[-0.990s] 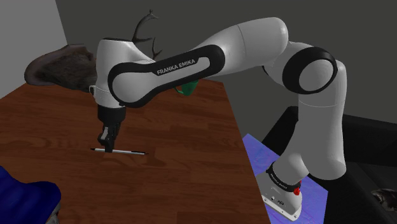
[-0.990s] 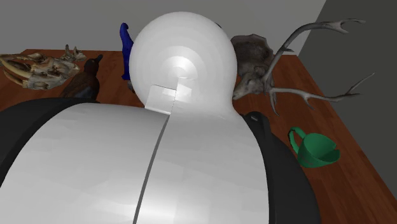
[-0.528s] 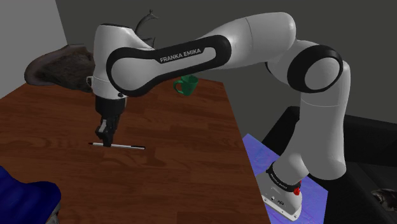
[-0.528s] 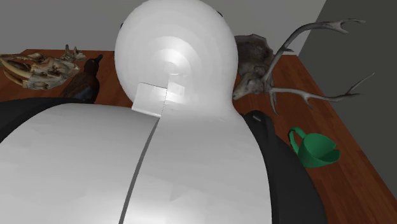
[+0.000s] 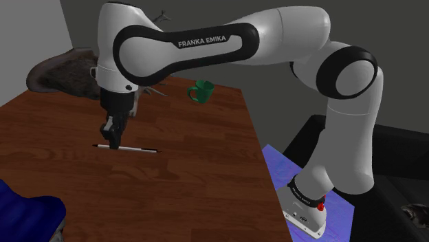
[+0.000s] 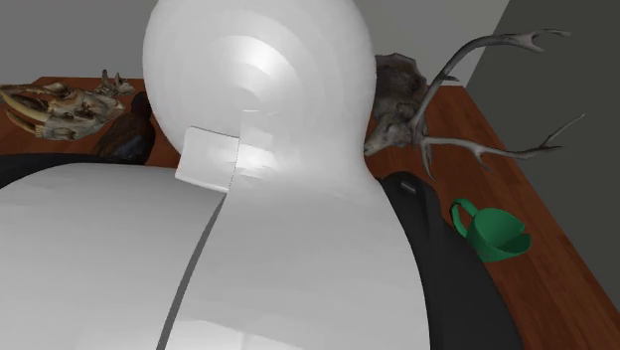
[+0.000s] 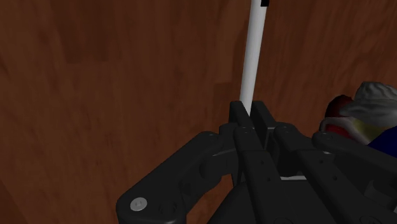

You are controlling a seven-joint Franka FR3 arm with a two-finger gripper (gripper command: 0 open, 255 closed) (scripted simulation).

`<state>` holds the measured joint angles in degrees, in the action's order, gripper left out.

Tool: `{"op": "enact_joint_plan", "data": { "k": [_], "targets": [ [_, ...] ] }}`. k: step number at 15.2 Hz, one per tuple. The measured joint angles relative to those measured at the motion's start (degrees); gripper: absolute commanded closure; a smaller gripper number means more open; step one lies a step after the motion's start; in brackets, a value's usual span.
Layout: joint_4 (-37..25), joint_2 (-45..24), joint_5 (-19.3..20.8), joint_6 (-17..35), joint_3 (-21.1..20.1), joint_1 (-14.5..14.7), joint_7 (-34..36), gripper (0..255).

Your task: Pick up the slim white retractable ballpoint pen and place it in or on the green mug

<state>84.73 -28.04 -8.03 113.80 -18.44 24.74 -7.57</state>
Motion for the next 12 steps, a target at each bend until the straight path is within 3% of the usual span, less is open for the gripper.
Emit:
{"op": "enact_joint_plan", "data": {
  "k": [12],
  "targets": [
    [-7.2,1.3,0.1,-8.2,-0.2,0.2,1.7,255]
  ]
}}
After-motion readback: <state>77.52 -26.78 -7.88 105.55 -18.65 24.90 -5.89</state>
